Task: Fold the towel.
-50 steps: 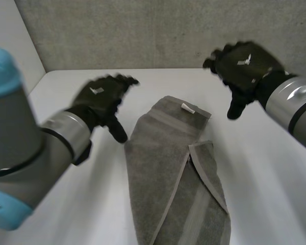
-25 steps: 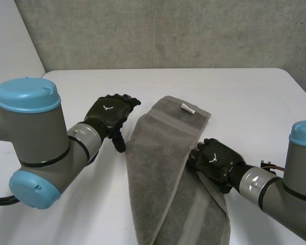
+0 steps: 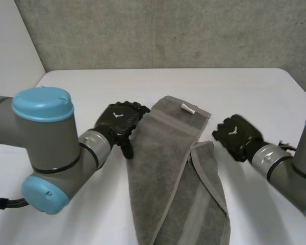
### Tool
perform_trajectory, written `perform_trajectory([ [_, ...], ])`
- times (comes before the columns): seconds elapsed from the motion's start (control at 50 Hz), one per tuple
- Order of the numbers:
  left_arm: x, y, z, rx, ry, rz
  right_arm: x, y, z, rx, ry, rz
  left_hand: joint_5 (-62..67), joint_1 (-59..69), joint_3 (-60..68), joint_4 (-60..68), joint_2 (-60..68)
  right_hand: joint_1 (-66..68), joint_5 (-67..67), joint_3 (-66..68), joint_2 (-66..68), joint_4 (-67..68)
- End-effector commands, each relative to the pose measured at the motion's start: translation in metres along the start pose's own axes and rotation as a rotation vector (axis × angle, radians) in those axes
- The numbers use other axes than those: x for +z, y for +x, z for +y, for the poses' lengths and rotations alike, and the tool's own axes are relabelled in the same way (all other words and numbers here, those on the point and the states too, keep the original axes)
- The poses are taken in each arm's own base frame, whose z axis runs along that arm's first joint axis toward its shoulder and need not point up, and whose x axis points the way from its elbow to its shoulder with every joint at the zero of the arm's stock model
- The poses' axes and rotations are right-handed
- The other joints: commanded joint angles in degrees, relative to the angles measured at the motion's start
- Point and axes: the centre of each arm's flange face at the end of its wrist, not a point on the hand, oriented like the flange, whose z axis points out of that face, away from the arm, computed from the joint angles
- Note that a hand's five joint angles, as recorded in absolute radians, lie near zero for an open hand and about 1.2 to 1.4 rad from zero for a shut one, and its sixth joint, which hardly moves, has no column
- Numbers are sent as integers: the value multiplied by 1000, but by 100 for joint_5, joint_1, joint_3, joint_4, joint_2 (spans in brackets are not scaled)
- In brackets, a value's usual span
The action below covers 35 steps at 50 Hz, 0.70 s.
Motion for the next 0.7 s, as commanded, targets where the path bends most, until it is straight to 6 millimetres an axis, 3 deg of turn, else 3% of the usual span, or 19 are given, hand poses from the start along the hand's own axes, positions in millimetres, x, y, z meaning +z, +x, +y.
perform_trajectory([
  [0.02, 17, 29, 18, 25, 10, 147, -6, 36, 0, 118, -17, 124, 127, 309, 317, 327, 329, -1690, -2707, -2848, -2781, -2891],
  [0.24, 27, 66, 48, 226, 25, 376, -6, 40, 11, 211, -53, 143, 631, 813, 821, 831, 832, -2160, -3177, -3319, -3252, -3362],
  [0.48, 31, 79, 69, 467, 43, 425, -7, 32, 13, 218, -65, 120, 884, 1066, 1074, 1084, 1086, -2278, -3295, -3436, -3369, -3479],
  [0.54, 32, 81, 71, 512, 52, 426, -7, 30, 13, 219, -66, 115, 1843, 2025, 2033, 2043, 2045, -2294, -3311, -3453, -3386, -3496],
  [0.58, 34, 81, 68, 537, 82, 411, -7, 29, 13, 219, -67, 113, 4369, 4551, 4559, 4569, 4571, -2294, -3311, -3453, -3386, -3496],
  [0.64, 35, 82, 64, 543, 107, 400, -7, 28, 13, 219, -67, 110, 5022, 5204, 5212, 5222, 5224, -2294, -3311, -3453, -3386, -3496],
  [0.68, 35, 84, 50, 558, 181, 367, -7, 28, 13, 220, -68, 109, 6476, 6658, 6666, 6676, 6678, -2294, -3311, -3453, -3386, -3496],
  [0.7, 35, 84, 50, 558, 182, 366, -7, 27, 13, 220, -68, 107, 6486, 6668, 6676, 6686, 6687, -2311, -3328, -3470, -3403, -3513],
])
